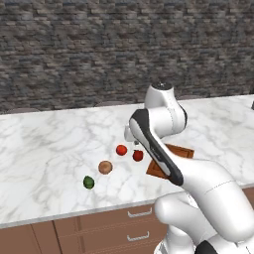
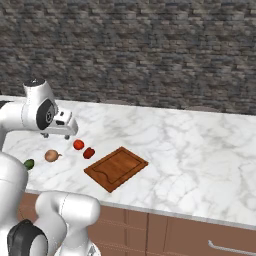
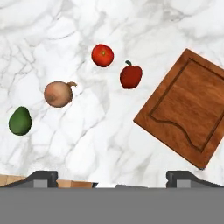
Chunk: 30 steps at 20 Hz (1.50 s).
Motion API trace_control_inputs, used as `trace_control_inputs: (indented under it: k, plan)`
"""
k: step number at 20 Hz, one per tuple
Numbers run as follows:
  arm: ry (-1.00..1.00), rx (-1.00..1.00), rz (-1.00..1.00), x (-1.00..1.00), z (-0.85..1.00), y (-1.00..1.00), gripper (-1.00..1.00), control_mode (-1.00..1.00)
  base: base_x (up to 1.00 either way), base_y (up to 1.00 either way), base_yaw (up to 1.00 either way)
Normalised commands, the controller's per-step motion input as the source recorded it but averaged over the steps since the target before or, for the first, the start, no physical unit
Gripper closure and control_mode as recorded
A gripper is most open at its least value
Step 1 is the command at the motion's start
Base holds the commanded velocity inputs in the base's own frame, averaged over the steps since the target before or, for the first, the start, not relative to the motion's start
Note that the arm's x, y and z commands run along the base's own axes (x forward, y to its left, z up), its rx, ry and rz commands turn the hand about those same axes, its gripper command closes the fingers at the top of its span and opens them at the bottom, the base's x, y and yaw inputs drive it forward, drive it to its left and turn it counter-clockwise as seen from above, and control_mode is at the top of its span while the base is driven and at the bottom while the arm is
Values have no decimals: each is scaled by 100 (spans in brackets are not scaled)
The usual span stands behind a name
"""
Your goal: Place the avocado, onion, tomato, and bell pepper on the cutting board.
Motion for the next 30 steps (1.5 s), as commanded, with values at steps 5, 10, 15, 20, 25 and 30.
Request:
trace_control_inputs:
  k: [5,10,15,20,25,30]
  plan:
    - [12,6,0,2,-46,39,-100,-100,0,0,0]
    - [1,1,2,-1,-8,54,-100,-100,0,0,0]
    - [0,0,6,-8,0,65,-100,-100,0,0,0]
    - [0,0,9,-5,-9,69,-100,-100,0,0,0]
    - [0,0,11,0,-2,51,-100,-100,0,0,0]
    - [0,0,9,0,-6,20,-100,-100,0,0,0]
